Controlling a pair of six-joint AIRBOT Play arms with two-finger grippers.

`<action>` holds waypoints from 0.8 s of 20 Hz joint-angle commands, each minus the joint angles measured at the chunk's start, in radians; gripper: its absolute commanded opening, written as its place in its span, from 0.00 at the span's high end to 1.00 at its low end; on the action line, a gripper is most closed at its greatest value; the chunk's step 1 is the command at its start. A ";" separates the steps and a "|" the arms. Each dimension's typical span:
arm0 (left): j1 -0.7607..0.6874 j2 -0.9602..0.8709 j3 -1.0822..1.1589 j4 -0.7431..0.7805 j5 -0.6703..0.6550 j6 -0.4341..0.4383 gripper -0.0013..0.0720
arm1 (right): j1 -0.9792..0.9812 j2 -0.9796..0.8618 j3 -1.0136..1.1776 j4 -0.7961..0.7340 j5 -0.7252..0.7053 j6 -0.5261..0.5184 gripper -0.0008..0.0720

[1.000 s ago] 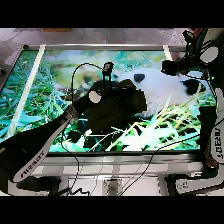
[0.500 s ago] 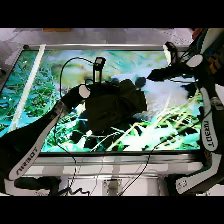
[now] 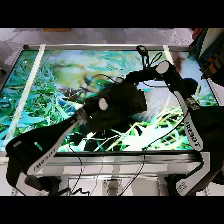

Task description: Fold the clothes and pants, and hang the long-sleeved shirts on hangers.

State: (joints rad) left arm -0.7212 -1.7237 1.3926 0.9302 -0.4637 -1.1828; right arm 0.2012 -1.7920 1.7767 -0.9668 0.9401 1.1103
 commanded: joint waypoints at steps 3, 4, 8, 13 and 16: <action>-0.171 -0.002 0.000 0.010 -0.162 -0.006 0.97 | -0.023 -0.006 0.000 -0.117 0.109 0.006 0.94; -0.174 0.007 0.000 0.026 -0.205 -0.007 0.97 | -0.048 -0.006 0.000 -0.135 0.158 0.003 0.94; -0.129 0.078 0.000 0.169 -0.341 -0.008 0.97 | -0.195 -0.006 0.000 -0.187 0.324 -0.017 0.94; -0.012 0.180 0.000 0.187 -0.486 -0.008 0.97 | -0.364 -0.006 0.000 0.005 0.425 0.060 0.01; 0.037 0.206 0.000 0.184 -0.495 -0.008 0.97 | -0.322 -0.006 0.000 0.031 0.486 0.066 0.01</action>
State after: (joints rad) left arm -0.7311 -1.5497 1.3930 1.1042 -0.9104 -1.1904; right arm -0.1188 -1.7988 1.7763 -0.9989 1.3537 1.1473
